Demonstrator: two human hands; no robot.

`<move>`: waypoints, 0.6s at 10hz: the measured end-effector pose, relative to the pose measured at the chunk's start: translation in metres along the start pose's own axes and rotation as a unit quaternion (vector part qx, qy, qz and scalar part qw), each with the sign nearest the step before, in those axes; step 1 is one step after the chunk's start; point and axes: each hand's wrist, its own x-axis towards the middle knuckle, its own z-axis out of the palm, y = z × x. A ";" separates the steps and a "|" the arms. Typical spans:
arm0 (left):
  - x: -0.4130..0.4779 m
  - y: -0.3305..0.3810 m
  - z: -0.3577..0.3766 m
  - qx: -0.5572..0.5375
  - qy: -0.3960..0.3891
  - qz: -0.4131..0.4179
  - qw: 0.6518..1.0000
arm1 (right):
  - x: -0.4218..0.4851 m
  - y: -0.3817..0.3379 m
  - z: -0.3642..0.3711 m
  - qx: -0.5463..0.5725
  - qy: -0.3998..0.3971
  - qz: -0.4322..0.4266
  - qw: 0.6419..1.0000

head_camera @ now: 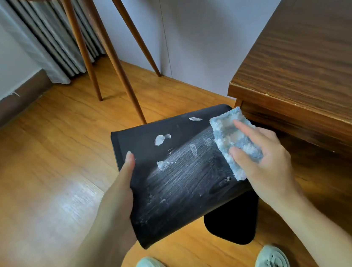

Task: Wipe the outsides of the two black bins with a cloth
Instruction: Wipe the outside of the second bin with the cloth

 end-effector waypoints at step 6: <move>-0.011 -0.022 0.015 0.138 0.001 0.285 0.949 | -0.065 -0.036 0.072 -0.189 -0.165 -0.231 0.940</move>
